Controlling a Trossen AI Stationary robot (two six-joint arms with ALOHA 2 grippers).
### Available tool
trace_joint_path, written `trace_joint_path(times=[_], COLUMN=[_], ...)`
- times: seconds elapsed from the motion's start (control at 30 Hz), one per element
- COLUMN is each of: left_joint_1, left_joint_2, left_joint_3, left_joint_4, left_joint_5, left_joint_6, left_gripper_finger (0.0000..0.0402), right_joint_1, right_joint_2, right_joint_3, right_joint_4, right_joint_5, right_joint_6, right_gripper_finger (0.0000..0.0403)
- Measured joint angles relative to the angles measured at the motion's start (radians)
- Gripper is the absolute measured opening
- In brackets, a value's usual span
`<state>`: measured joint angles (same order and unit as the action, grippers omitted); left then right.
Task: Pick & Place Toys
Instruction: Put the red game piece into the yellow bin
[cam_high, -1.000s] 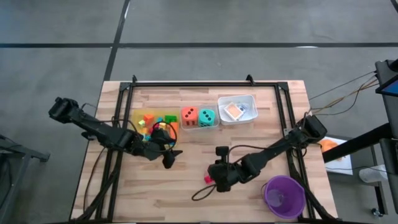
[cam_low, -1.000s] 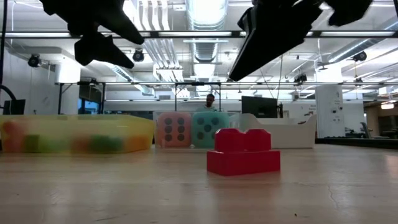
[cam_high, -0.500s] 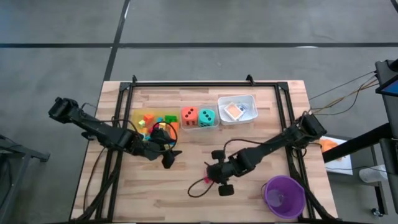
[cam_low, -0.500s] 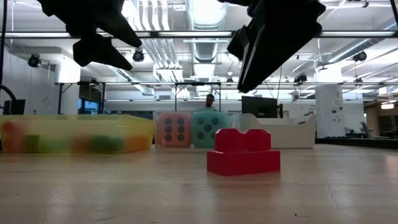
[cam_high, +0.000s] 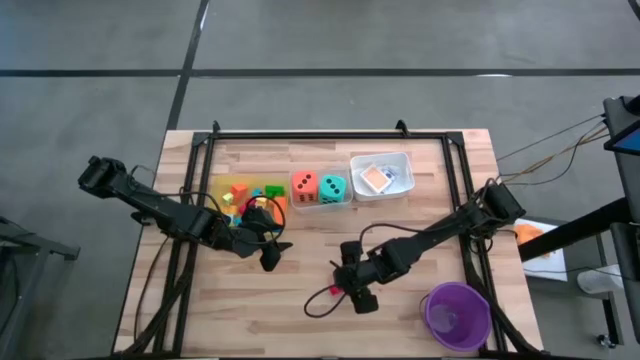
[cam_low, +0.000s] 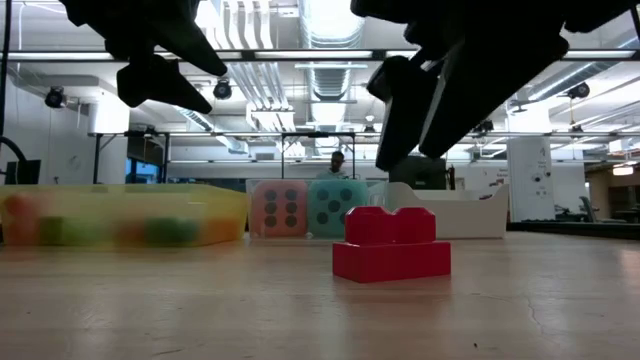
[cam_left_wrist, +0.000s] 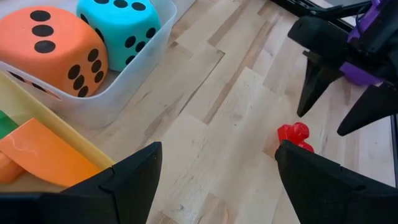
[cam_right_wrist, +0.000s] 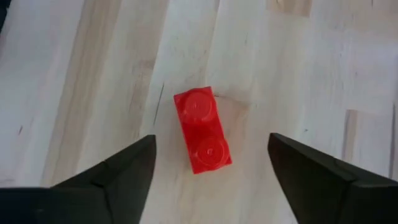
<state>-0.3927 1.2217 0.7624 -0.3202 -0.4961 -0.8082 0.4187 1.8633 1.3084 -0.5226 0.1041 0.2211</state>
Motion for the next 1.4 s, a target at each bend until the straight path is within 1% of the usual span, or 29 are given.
trace_joint_path(times=[0.13, 0.27, 0.4, 0.5, 0.7, 0.83, 0.9, 0.97, 1.07, 1.23, 1.27, 1.4], left_joint_1=[0.0, 0.0, 0.0, 0.0, 0.0, 0.0, 0.0, 0.0, 0.0, 0.0, 0.0, 0.0], left_joint_2=[0.0, 0.0, 0.0, 0.0, -0.001, -0.001, -0.001, -0.001, -0.001, -0.001, -0.001, -0.001], left_joint_3=[0.0, 0.0, 0.0, 0.0, 0.0, 0.0, 0.0, 0.0, 0.0, 0.0, 0.0, 0.0], left_joint_4=[0.0, -0.001, -0.001, -0.001, -0.001, -0.004, -0.01, -0.011, -0.016, -0.016, -0.016, -0.016], left_joint_5=[0.0, 0.0, 0.002, 0.002, 0.002, 0.002, 0.002, 0.002, 0.001, 0.001, 0.0, 0.0], left_joint_6=[0.0, 0.0, -0.003, -0.003, -0.002, -0.002, -0.002, -0.002, -0.002, -0.003, -0.003, -0.003], left_gripper_finger=[0.0312, 0.0312, 0.0312, 0.0312, 0.0312, 0.0312, 0.0312, 0.0312, 0.0312, 0.0312, 0.0312, 0.0312], right_joint_1=[0.001, 0.008, 0.011, 0.011, 0.011, 0.014, 0.015, 0.015, 0.016, 0.016, 0.016, 0.016], right_joint_2=[0.0, 0.0, 0.013, 0.051, 0.136, 0.159, 0.161, 0.161, 0.161, 0.161, 0.161, 0.161], right_joint_3=[-0.032, -0.055, -0.08, -0.086, -0.066, -0.058, -0.06, -0.061, -0.062, -0.065, -0.065, -0.063], right_joint_4=[0.07, 0.155, 0.194, 0.208, 0.222, 0.225, 0.226, 0.227, 0.223, 0.218, 0.216, 0.214], right_joint_5=[0.0, 0.001, 0.009, 0.025, 0.029, 0.03, 0.027, 0.026, 0.024, 0.02, 0.021, 0.047], right_joint_6=[0.01, 0.002, -0.011, -0.016, -0.049, -0.052, -0.054, -0.054, -0.061, -0.069, -0.069, -0.07], right_gripper_finger=[0.0329, 0.0348, 0.035, 0.035, 0.0349, 0.0346, 0.0333, 0.0307, 0.025, 0.014, 0.0127, 0.0128])
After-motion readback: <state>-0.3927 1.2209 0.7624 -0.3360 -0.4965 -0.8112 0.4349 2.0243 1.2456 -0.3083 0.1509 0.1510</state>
